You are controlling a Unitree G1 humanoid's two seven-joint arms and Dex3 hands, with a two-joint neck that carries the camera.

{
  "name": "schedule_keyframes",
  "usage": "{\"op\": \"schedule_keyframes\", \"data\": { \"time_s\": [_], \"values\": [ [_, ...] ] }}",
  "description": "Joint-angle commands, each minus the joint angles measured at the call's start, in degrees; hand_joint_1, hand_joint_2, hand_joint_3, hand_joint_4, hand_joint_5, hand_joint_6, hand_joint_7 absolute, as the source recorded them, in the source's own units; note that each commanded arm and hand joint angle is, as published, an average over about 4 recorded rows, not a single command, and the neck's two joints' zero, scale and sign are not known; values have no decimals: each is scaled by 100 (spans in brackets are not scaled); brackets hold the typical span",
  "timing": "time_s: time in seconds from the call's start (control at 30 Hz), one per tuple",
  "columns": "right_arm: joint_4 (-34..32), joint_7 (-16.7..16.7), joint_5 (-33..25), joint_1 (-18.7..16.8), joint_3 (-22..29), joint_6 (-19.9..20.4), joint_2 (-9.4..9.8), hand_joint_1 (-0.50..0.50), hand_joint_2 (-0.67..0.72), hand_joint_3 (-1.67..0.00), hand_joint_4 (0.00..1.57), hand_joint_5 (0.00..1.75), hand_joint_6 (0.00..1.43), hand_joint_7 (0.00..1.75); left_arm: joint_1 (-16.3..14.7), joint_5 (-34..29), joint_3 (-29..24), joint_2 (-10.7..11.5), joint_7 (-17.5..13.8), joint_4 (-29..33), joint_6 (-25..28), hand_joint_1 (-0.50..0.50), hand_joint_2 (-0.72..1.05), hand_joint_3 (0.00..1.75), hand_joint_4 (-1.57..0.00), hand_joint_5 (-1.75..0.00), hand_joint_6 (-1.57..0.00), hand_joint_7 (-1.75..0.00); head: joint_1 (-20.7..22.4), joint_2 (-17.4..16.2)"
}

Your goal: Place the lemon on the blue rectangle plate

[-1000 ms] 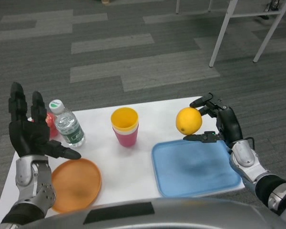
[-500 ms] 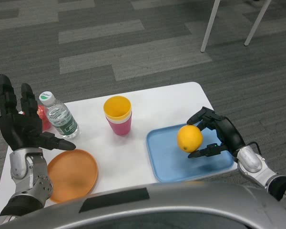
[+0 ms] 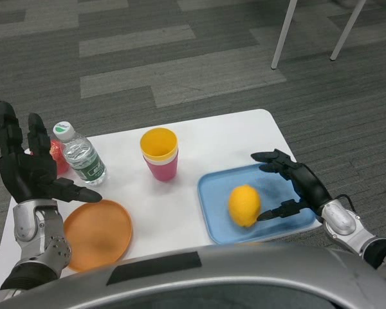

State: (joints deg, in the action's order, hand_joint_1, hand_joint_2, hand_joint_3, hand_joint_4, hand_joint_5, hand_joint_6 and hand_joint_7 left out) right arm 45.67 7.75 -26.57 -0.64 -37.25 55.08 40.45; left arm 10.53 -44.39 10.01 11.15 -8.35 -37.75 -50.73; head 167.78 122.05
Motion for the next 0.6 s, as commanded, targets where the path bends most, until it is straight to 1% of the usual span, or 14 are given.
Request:
{"op": "schedule_keyframes", "data": {
  "time_s": [0.03, 0.1, 0.2, 0.27, 0.4, 0.47, 0.53, 0.6],
  "values": [
    [100, -12, -54, 50, 31, 128, -6, -43, -11, -8, 1, 2, 0, 5, 129, 10, -6, -25, 0, -103, -34, -50, -72, 9, 0, 0, 0, 0, -97, -44],
    [131, -17, -89, 57, 33, 170, -19, -46, -7, -8, 0, 0, 0, 0, 177, 10, 0, -21, 0, -149, -34, -50, -72, 9, 0, 0, 0, 0, -182, -68],
    [155, -19, -138, 53, 73, 277, -65, -46, -2, -8, 0, 0, 0, 0, 223, -6, 31, 10, 0, -197, -34, -50, -72, 9, 0, 0, 0, 0, -282, -92],
    [164, -19, -166, 35, 110, 339, -96, -46, 4, -8, 0, 0, 0, 0, 234, -17, 44, 25, 0, -213, -34, -50, -72, 9, 0, 0, 0, 0, -272, -88],
    [164, 16, -263, -11, 170, 460, -145, -46, 22, -8, 0, 0, 0, 0, 237, -28, 55, 47, 0, -221, -34, -50, -72, 9, 0, 0, 0, 0, -362, -85],
    [106, 188, -362, -27, 205, 537, -171, -46, 30, -4, 0, 0, 0, 0, 228, -32, 60, 58, 0, -217, -34, -50, -72, 9, 0, 0, 0, 0, -342, -70],
    [-19, 434, -445, -29, 280, 583, -208, -46, 36, 0, 0, 0, 0, 0, 221, -34, 66, 63, 0, -210, -34, -50, -72, 9, 0, 0, 0, 0, -358, -46],
    [-175, 698, -465, 15, 458, 583, -301, -46, 39, 0, 0, 0, 0, 0, 221, -34, 75, 63, 0, -206, -34, -50, -72, 9, 0, 0, 0, 0, -368, 3]
  ]
}}
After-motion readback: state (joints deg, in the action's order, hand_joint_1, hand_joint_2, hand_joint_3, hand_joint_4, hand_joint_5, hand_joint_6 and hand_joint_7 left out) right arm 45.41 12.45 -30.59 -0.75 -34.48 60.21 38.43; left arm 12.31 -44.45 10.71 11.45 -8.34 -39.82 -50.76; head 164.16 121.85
